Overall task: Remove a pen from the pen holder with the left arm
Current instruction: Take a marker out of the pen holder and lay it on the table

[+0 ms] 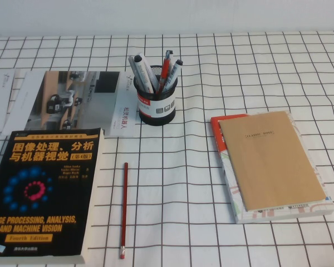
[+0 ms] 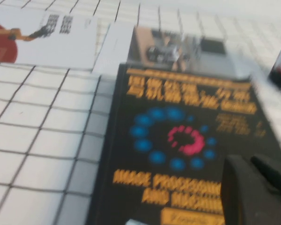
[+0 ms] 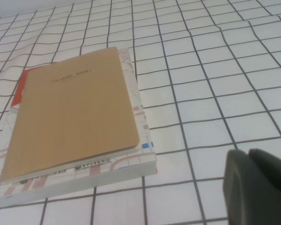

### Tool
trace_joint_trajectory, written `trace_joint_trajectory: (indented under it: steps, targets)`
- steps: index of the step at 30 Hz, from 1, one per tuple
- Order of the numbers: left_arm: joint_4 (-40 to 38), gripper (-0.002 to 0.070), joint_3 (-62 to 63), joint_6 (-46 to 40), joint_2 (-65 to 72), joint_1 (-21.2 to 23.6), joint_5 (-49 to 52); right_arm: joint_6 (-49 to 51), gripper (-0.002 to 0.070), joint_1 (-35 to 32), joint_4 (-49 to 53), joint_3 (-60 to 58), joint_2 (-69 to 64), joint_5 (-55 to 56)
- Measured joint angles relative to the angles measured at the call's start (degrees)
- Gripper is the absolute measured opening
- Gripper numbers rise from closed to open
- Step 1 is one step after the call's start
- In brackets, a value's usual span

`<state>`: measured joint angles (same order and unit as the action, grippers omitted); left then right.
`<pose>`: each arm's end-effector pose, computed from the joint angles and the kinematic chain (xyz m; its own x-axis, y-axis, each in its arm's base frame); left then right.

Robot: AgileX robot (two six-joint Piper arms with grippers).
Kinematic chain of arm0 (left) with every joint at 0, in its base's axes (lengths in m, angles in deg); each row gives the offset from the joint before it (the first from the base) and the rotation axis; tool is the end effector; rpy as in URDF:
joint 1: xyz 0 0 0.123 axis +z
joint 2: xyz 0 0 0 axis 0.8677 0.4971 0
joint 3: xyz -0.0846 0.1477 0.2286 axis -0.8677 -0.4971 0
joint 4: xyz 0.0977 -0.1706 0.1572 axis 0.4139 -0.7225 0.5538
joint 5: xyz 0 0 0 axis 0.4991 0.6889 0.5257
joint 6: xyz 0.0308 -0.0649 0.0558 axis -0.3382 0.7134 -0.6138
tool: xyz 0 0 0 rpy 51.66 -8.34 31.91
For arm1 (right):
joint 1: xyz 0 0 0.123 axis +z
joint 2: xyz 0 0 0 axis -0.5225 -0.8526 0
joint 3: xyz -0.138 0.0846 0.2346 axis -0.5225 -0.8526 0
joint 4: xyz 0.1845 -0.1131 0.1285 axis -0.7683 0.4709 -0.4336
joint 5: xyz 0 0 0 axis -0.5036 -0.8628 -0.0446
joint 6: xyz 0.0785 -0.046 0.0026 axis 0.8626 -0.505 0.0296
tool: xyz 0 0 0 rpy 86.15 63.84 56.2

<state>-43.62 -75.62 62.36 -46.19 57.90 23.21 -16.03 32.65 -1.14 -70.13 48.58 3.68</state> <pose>0.0540 -0.0043 0.1776 -0.2380 -0.1259 -0.9631 0.0310 0.9901 -0.1371 0.0528 0.0032 0.1714 -0.2813 0.1895 -0.9407 0.0119 0.9809 0.1940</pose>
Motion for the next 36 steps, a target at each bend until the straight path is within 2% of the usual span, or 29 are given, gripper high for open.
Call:
trace_joint_trajectory:
  steps: [10, 22, 25, 29, 32, 36]
  targets:
    - [-18.7, -0.0001, 0.0, 10.5, 0.0, 0.0, -12.6, 0.0, -0.0016, 0.0, 0.0, 0.0, 0.0, 0.0]
    - [-20.7, -0.0001, 0.3, 13.5, 0.0, 0.0, -19.0, 0.0, -0.0016, 0.0, 0.0, 0.0, 0.0, 0.0]
    - [-18.0, -0.0001, 4.0, 11.1, 0.5, 0.0, -14.0, 0.0, -0.0017, 0.0, 0.0, 0.0, 0.0, 0.0]
    - [-15.8, -0.0001, 12.0, 3.8, 7.4, 0.0, -10.1, 0.0, -0.0016, 0.0, 0.0, 0.0, 0.0, 0.0]
    - [-15.4, -0.0001, 17.0, -2.6, 14.9, 0.0, -9.8, 0.0, -0.0016, 0.0, 0.0, 0.0, 0.0, 0.0]
    - [-15.2, -0.0001, 21.6, -6.1, 24.3, 0.0, -12.9, 0.0, -0.0016, 0.0, 0.0, 0.0, 0.0, 0.0]
